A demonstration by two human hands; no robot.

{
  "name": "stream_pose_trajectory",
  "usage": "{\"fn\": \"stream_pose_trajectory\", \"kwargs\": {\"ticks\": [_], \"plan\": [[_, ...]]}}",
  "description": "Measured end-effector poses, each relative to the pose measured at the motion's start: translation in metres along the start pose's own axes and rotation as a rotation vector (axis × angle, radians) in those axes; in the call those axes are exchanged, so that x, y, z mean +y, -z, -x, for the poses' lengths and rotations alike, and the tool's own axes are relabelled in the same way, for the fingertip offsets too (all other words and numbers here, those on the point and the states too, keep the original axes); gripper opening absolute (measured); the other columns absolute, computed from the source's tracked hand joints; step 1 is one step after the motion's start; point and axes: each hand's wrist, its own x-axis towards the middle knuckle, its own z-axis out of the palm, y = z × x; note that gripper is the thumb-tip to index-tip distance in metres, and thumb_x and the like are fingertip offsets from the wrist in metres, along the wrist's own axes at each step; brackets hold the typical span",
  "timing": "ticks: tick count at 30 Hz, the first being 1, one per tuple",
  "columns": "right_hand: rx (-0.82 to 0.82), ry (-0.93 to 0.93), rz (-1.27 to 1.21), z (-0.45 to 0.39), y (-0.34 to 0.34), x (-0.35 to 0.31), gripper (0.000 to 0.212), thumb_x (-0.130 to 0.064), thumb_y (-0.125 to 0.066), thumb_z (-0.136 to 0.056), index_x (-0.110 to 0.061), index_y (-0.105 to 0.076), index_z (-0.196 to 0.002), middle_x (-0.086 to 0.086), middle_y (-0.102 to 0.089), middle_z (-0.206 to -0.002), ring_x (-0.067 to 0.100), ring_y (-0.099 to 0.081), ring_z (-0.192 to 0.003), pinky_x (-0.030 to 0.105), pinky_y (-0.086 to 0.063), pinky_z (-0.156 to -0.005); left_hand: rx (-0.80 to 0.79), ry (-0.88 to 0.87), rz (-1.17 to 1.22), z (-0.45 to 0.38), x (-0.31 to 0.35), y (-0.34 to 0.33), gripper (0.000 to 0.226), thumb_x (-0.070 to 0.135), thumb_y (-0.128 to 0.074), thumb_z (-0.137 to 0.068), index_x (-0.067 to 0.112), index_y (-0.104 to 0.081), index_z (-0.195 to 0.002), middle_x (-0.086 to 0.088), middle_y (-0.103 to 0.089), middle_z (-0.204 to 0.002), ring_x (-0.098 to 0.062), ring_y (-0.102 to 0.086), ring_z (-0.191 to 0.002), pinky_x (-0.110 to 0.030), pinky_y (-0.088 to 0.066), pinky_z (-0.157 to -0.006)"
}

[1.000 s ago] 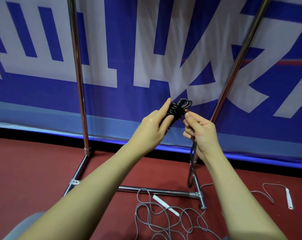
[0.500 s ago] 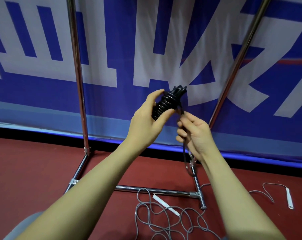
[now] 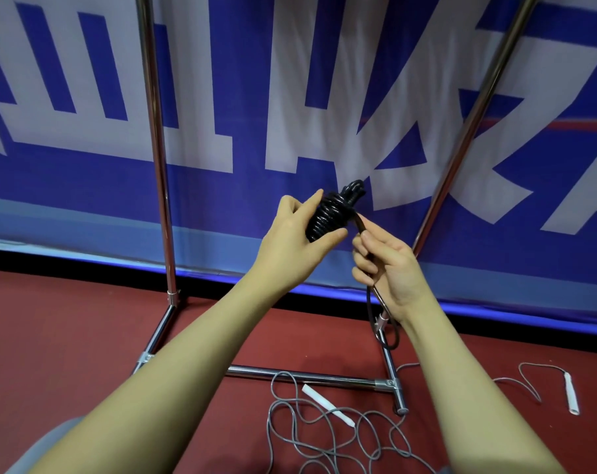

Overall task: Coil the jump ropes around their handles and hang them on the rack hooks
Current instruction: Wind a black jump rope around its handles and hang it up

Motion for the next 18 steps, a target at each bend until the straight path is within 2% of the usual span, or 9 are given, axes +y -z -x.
{"fn": "stream_pose_trajectory", "kwargs": {"ticks": [2, 4, 7, 9, 11, 14, 16, 18], "plan": [[0.0, -0.008, -0.038, -0.001, -0.001, 0.0, 0.034, -0.01, -0.05, -0.087, -0.015, -0.063, -0.119, -0.004, -0.042, -0.066, 0.006, -0.029, -0.048, 0.018, -0.028, -0.042, 0.061, -0.019, -0.14, 0.0, 0.003, 0.003, 0.063, 0.038, -0.064, -0.09, 0.02, -0.04, -0.145, 0.004, -0.043, -0.1, -0.017, -0.05, -0.09, -0.037, -0.046, -0.083], [0.021, -0.017, -0.034, -0.002, -0.002, 0.001, 0.031, -0.008, -0.05, -0.089, -0.014, -0.062, -0.117, -0.002, -0.046, -0.068, 0.007, -0.033, -0.048, 0.02, -0.033, -0.044, 0.095, 0.004, -0.119, 0.001, 0.001, 0.004, 0.057, 0.04, -0.063, -0.091, 0.025, -0.043, -0.142, 0.003, -0.055, -0.103, -0.019, -0.055, -0.094, -0.039, -0.047, -0.084], [0.018, -0.031, 0.0, -0.001, -0.004, 0.002, 0.021, -0.009, -0.049, -0.093, -0.015, -0.063, -0.109, -0.002, -0.046, -0.069, 0.007, -0.034, -0.048, 0.02, -0.036, -0.043, 0.025, 0.059, 0.151, 0.004, -0.001, 0.0, 0.039, 0.037, -0.063, -0.089, 0.032, -0.051, -0.126, -0.001, -0.065, -0.09, -0.018, -0.062, -0.081, -0.038, -0.051, -0.074], [0.0, -0.036, 0.007, -0.002, -0.005, 0.0, 0.019, -0.014, -0.053, -0.09, -0.016, -0.064, -0.106, -0.003, -0.045, -0.068, 0.006, -0.033, -0.048, 0.019, -0.034, -0.042, -0.049, 0.093, 0.335, 0.006, 0.003, -0.004, 0.027, 0.024, -0.062, -0.094, 0.027, -0.056, -0.12, -0.011, -0.066, -0.083, -0.014, -0.058, -0.067, -0.027, -0.047, -0.061], [0.027, -0.019, 0.049, -0.002, -0.003, 0.0, 0.02, -0.015, -0.054, -0.09, -0.017, -0.065, -0.107, -0.002, -0.041, -0.067, 0.006, -0.031, -0.047, 0.017, -0.031, -0.042, -0.079, 0.111, 0.396, 0.007, 0.003, -0.006, 0.025, 0.02, -0.059, -0.096, 0.023, -0.058, -0.121, -0.014, -0.066, -0.083, -0.011, -0.055, -0.063, -0.02, -0.043, -0.056], [0.1, 0.013, 0.102, -0.001, -0.001, 0.002, 0.021, -0.012, -0.052, -0.096, -0.017, -0.067, -0.108, -0.001, -0.038, -0.066, 0.005, -0.028, -0.047, 0.016, -0.027, -0.041, -0.119, 0.065, 0.308, 0.007, 0.0, -0.007, 0.034, 0.024, -0.061, -0.094, 0.026, -0.056, -0.128, -0.003, -0.065, -0.087, -0.008, -0.058, -0.072, -0.019, -0.044, -0.07], [0.133, 0.034, 0.122, -0.001, -0.001, 0.002, 0.018, -0.013, -0.053, -0.096, -0.015, -0.068, -0.105, -0.002, -0.039, -0.063, 0.005, -0.027, -0.045, 0.016, -0.027, -0.039, -0.102, -0.038, 0.15, 0.006, -0.003, -0.009, 0.05, 0.026, -0.069, -0.088, 0.024, -0.051, -0.135, 0.003, -0.057, -0.095, -0.005, -0.054, -0.085, -0.013, -0.041, -0.08], [0.163, 0.044, 0.172, -0.001, -0.002, 0.001, 0.015, -0.014, -0.054, -0.096, -0.014, -0.068, -0.1, -0.002, -0.039, -0.062, 0.006, -0.027, -0.043, 0.017, -0.026, -0.038, -0.029, -0.109, -0.038, 0.005, -0.005, -0.011, 0.061, 0.029, -0.071, -0.087, 0.019, -0.046, -0.141, -0.001, -0.051, -0.104, -0.01, -0.051, -0.093, -0.02, -0.043, -0.082]]}}
